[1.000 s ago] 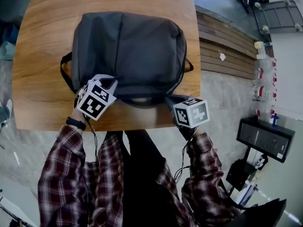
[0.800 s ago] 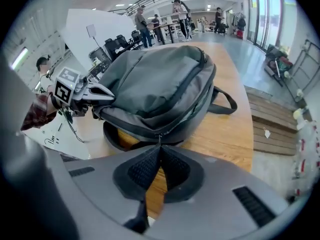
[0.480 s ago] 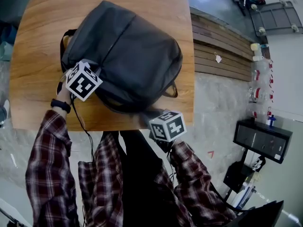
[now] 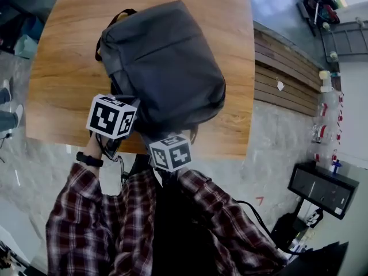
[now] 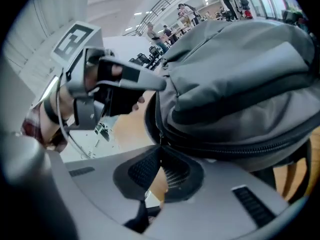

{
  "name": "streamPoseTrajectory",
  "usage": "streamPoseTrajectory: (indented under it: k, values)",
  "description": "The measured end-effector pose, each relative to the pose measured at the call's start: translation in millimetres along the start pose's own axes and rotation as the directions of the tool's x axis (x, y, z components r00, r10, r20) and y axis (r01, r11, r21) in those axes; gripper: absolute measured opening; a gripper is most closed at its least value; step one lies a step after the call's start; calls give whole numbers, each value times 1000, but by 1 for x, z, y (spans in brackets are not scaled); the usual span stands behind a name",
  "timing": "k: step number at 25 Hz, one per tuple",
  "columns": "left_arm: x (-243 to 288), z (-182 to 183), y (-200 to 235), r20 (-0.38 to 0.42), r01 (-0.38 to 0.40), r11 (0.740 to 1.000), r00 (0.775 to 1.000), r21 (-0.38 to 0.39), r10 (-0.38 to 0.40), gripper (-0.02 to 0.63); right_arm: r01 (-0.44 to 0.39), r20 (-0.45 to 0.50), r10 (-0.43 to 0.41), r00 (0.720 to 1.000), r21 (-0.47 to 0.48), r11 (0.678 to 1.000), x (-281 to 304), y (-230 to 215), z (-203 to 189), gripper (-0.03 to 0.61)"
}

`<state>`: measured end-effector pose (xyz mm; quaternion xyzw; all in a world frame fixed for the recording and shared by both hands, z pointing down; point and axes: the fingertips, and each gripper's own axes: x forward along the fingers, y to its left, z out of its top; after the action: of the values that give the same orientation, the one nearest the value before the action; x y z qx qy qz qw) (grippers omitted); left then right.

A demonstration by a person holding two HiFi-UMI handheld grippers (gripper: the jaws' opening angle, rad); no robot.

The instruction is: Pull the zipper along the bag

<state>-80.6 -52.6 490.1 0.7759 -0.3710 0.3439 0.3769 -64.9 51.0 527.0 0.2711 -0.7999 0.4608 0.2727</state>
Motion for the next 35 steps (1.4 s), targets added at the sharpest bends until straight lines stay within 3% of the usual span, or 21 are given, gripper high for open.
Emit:
streamPoseTrajectory:
  k: [2, 4, 8, 13, 16, 23, 27, 32, 35]
  values:
    - [0, -30, 4, -57, -22, 997, 998, -71, 18, 14, 2, 14, -2, 1000, -8, 1000, 8, 8, 9, 11]
    - [6, -48, 11, -86, -68, 994, 994, -90, 61, 12, 7, 8, -7, 1000, -20, 1000, 13, 13, 14, 11]
    - [17, -53, 14, -97, -141, 988, 984, 66, 147, 12, 67, -37, -71, 997, -84, 994, 12, 7, 13, 11]
    - [17, -59, 19, -103, -85, 995, 991, 53, 90, 9, 123, -76, -138, 988, -176, 977, 2, 1, 7, 11]
    - [18, -60, 19, -108, -84, 993, 990, 88, 93, 9, 131, -92, -152, 984, -208, 969, -11, -7, 2, 11]
    - [21, -59, 15, -125, -44, 996, 991, 72, 52, 9, 138, -130, -188, 974, -320, 937, -51, -34, -1, 11]
    - [24, -58, 17, -124, -42, 995, 991, 94, 54, 9, 190, -139, -247, 959, -331, 924, -83, -72, 1, 11]
    - [26, -58, 18, -134, -27, 995, 990, 95, 39, 9, 316, -115, -353, 929, -251, 915, -149, -164, -5, 11]
    - [26, -58, 19, -143, -25, 994, 989, 103, 40, 9, 345, -113, -389, 914, -286, 894, -160, -184, 4, 14]
